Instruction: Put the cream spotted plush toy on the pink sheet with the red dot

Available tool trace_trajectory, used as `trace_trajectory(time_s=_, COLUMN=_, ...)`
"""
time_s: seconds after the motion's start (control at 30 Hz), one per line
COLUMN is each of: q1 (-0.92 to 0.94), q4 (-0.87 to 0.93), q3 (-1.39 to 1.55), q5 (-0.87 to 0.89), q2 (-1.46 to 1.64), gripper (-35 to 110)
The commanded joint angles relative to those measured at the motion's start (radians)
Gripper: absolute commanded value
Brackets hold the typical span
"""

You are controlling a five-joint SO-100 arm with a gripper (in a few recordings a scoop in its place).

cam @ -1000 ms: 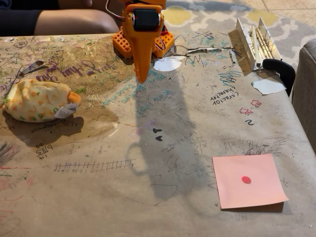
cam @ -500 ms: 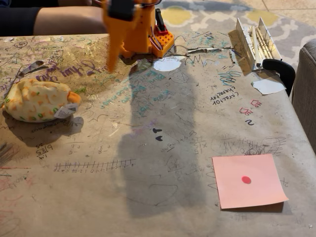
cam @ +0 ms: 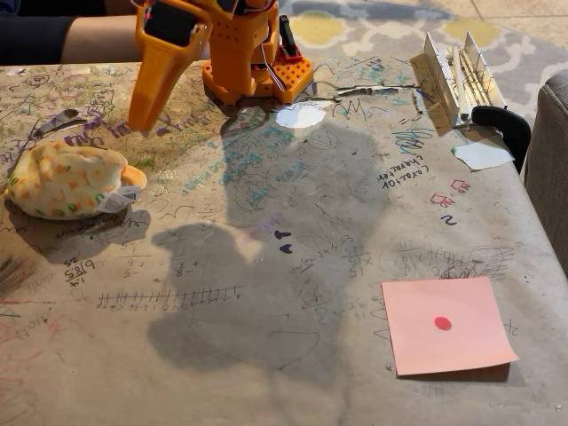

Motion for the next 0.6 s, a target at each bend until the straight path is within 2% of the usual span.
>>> trace_trajectory(time_s=0.0, q1=0.026, q4=0.0, q3=-0.192, q5=0.003, q2=-0.198, gripper=24)
trace_trajectory(time_s=0.23, q1=0.1, q4=0.054, q3=-0.479, q5=-0.029, q2=-0.69, gripper=28)
trace_trajectory(time_s=0.57, q1=0.147, q4=0.049, q3=-0.569, q5=-0.069, q2=-0.873, gripper=31)
